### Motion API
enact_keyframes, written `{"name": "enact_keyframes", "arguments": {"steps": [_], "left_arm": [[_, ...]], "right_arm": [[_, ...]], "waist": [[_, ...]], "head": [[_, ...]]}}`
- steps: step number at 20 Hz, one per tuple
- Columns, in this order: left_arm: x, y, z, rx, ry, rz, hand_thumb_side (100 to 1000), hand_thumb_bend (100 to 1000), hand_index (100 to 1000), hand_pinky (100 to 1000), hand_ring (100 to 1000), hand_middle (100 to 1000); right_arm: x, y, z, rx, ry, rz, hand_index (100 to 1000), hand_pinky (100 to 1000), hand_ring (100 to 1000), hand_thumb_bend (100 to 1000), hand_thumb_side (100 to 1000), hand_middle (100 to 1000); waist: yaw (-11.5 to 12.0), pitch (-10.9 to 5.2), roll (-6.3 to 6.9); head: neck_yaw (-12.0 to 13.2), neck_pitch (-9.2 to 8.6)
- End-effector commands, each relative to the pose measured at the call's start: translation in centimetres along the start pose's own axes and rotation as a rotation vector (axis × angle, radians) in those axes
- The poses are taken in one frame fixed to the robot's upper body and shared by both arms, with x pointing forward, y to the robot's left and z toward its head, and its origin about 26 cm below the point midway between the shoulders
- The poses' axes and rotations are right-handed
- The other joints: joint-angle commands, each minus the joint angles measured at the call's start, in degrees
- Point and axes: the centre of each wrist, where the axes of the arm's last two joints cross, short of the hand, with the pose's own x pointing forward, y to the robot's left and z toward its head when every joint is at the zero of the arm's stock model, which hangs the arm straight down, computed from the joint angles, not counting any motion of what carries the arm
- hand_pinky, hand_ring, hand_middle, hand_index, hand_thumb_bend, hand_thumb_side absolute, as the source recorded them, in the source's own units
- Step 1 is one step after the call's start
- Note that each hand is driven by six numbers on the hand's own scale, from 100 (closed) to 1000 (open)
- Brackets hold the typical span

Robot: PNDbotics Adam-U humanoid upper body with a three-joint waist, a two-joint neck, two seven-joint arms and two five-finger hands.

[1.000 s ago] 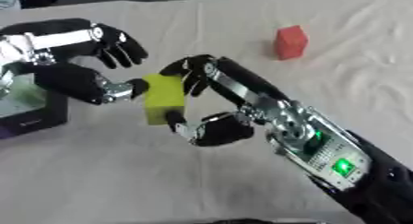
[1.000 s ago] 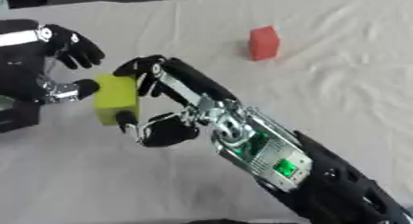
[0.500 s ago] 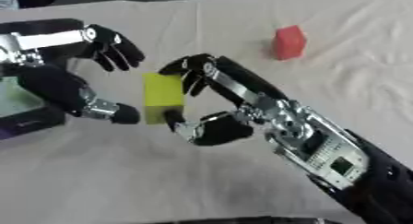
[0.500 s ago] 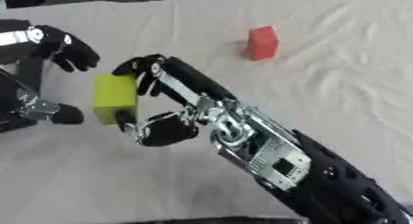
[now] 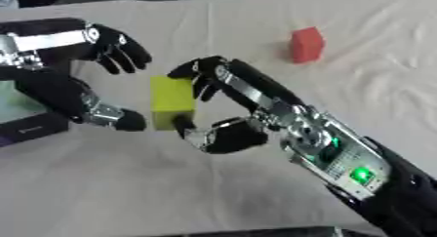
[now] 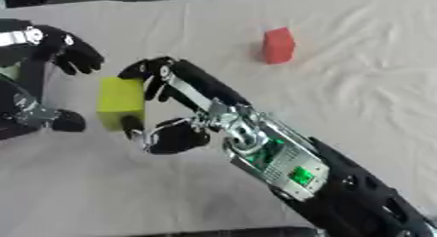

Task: Pick up the objects with one hand, pass them to the other hand, and then place them into the box on the other side of the table.

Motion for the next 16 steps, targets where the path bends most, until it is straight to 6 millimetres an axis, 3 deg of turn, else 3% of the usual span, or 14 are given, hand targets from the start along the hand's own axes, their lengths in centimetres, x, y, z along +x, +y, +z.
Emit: {"name": "enact_keyframes", "arguments": {"steps": [1,16], "left_arm": [[0.47,0.38,0.03,0.009,0.042,-0.045,391,693,845,829,806,756],[0.81,-0.24,-0.93,0.022,0.064,-0.088,388,706,851,835,810,759]], "right_arm": [[1.06,-0.44,-0.17,-0.014,-0.052,-0.004,680,661,684,100,100,554],[1.31,-0.38,-0.33,-0.022,-0.072,-0.020,677,656,680,100,100,551]], "waist": [[-0.04,-0.91,0.03],[-0.33,-0.66,0.14]], "head": [[0.03,-0.53],[0.25,-0.85]]}}
